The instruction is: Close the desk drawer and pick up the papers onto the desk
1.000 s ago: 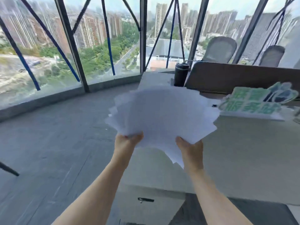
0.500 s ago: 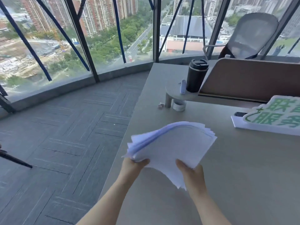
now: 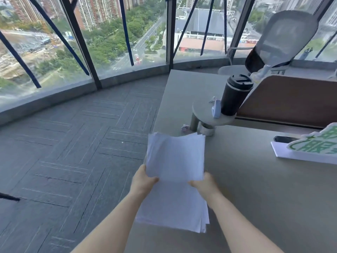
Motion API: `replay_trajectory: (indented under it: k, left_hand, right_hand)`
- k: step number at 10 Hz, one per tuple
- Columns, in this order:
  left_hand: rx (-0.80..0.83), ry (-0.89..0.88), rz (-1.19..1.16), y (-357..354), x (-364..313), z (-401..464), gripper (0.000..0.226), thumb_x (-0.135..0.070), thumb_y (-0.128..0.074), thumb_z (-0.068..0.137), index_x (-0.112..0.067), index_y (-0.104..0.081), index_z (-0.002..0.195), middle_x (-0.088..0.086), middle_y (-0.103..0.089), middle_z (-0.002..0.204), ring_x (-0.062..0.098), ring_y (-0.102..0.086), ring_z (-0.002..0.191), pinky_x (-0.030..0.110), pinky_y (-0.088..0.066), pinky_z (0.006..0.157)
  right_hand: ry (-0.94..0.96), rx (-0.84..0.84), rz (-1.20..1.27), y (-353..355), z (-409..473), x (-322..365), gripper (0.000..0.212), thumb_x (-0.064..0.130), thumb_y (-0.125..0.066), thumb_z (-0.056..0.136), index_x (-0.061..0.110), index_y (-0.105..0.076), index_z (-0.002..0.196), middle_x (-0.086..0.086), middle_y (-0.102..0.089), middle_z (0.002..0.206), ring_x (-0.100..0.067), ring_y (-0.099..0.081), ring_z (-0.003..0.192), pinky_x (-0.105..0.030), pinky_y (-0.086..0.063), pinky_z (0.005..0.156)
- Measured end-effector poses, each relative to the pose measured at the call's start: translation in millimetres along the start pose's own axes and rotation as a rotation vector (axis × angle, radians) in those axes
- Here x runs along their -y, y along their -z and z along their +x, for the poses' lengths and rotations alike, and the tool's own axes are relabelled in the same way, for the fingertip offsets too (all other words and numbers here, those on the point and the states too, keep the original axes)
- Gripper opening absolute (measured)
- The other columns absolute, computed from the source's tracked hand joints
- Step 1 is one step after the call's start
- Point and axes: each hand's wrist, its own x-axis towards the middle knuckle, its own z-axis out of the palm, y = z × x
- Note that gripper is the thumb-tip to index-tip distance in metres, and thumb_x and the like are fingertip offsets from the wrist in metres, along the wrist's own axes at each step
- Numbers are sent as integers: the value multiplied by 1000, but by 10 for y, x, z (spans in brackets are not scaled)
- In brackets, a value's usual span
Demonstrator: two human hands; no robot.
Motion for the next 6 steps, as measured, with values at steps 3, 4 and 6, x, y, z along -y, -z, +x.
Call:
replay_trajectory:
  k: [3,4,6]
  left_hand:
    - [-64,7,374,-155,227,390,50,-27,-64,76,-21,-50,124,4,-60,115,26,-58,104,33,-39,70]
    - [-102,28,477,-180,243,424,65,-37,-68,74,-18,-45,132,10,-50,122,30,-48,118,38,-42,74]
    - [-195,35,486,-46,190,101,82,-45,-66,81,-14,-31,147,15,-41,136,33,-39,127,43,-43,90]
  right_hand:
    - [-121,-145,-400,-224,383,-50,35,28,-67,72,18,-59,105,-1,-69,101,-24,-66,82,-33,-54,73]
    - [-221,-196,-759,-187,318,-18,54,51,-65,70,18,-45,108,-1,-64,100,-28,-65,94,-33,-47,75]
    - [-109,-338,-276,178,-51,-146,33,47,-50,86,16,-44,80,0,-57,71,-27,-53,66,-35,-40,61]
